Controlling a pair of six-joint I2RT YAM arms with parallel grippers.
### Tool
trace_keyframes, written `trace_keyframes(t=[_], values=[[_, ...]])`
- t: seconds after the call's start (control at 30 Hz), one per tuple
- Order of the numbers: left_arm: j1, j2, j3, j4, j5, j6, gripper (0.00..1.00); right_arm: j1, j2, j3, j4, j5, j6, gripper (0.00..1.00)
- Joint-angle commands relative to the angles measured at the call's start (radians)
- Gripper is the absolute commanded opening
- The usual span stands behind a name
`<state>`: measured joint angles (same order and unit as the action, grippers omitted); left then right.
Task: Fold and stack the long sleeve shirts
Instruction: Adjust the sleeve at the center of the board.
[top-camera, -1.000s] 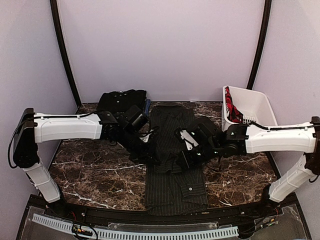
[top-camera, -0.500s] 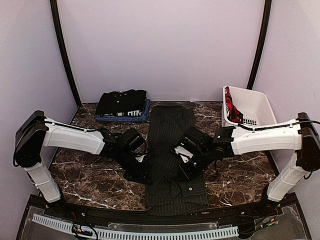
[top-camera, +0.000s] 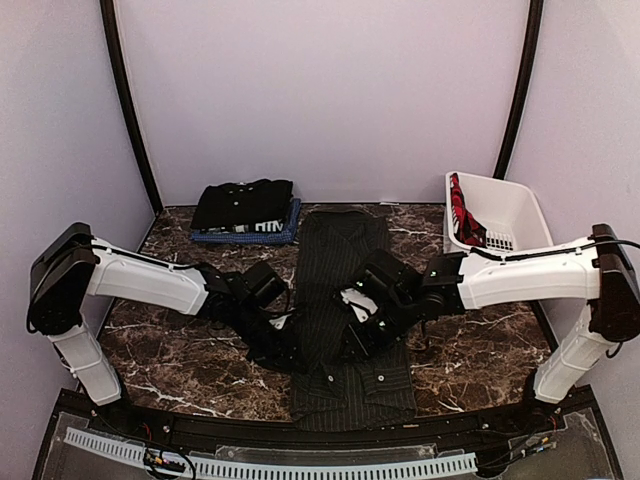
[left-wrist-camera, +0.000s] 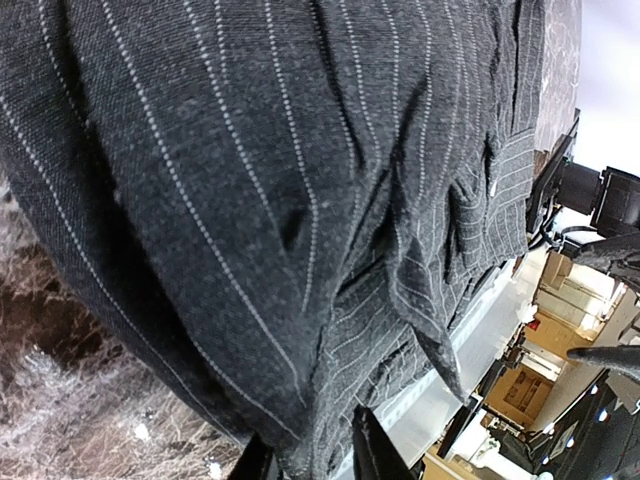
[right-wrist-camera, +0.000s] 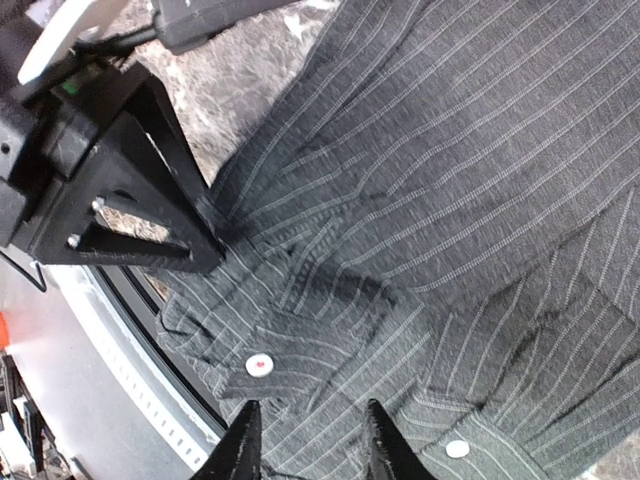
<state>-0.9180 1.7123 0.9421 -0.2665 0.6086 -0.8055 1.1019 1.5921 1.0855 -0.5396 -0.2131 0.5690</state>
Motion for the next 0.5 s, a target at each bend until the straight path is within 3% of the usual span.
trace_keyframes(t=[0.0,0.13,0.2,0.3,0.47], values=[[0.004,-0.055,-0.005,-0.006,0.006,0.024,0.22,0.008,-0.001,-0.029,0.097,0.011,0.034,0.3],[0.005,-0.053,-0.002,-0.013,0.01,0.034,0.15,0.0,0.01,-0.052,0.144,0.083,0.062,0.32],[0.004,-0.047,0.005,-0.018,0.014,0.04,0.11,-0.017,0.018,-0.074,0.185,0.065,0.073,0.39],[0.004,-0.042,0.013,-0.03,0.017,0.053,0.09,-0.036,0.029,-0.11,0.24,0.053,0.086,0.45],[0.004,-0.036,0.022,-0.034,0.02,0.058,0.08,-0.092,0.003,-0.241,0.403,-0.011,0.144,0.47]])
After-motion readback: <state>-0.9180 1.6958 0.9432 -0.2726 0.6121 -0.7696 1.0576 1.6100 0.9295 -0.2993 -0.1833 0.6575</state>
